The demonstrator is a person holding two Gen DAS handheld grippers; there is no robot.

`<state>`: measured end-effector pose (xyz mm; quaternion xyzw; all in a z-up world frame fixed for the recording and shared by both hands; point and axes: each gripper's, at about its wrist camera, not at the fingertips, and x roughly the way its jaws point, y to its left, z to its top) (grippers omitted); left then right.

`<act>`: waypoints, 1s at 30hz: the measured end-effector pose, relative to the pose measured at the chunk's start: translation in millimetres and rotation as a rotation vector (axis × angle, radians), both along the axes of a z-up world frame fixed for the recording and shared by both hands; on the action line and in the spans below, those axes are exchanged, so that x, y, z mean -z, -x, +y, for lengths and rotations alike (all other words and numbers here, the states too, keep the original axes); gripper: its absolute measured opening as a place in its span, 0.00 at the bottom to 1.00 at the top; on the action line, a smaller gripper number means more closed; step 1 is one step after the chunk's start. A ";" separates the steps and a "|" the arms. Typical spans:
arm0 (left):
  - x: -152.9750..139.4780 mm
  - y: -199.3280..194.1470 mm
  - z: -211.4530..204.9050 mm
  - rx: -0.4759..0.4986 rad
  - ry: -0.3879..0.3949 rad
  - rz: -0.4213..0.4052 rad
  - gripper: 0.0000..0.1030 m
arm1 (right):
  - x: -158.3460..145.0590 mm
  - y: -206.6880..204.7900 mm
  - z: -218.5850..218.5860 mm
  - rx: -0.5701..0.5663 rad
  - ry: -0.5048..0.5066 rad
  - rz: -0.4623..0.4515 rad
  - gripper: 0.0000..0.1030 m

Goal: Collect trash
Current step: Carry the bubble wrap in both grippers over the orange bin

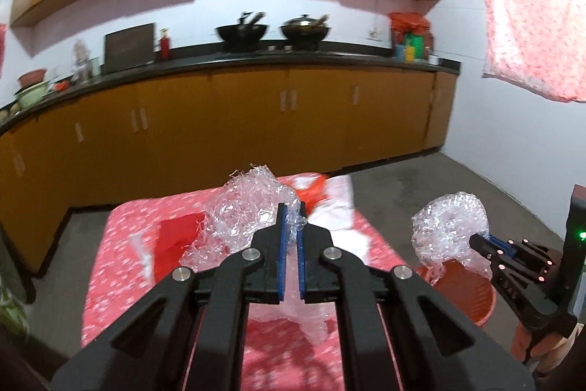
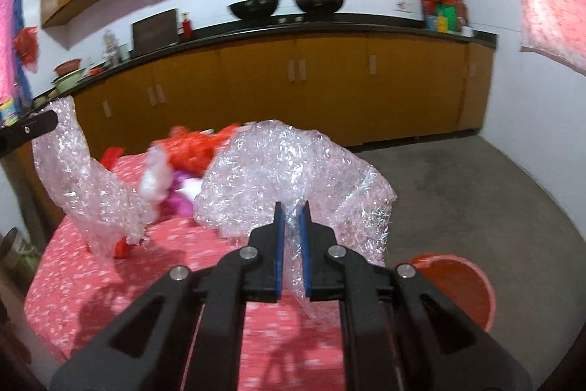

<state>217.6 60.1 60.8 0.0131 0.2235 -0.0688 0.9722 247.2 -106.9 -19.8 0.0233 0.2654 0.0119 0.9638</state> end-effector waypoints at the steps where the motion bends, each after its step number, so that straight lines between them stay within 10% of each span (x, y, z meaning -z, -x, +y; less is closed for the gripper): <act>1: 0.5 -2.7 -7.7 0.014 0.000 -0.002 0.05 | 0.6 1.3 -14.5 0.031 0.009 -0.003 0.09; 14: 50.5 -38.9 -186.5 0.317 0.021 0.062 0.04 | 48.9 11.2 -178.1 0.366 0.032 0.066 0.09; 30: 152.7 -83.7 -350.1 0.482 -0.150 0.206 0.05 | 164.9 -15.7 -297.0 0.533 -0.064 0.230 0.09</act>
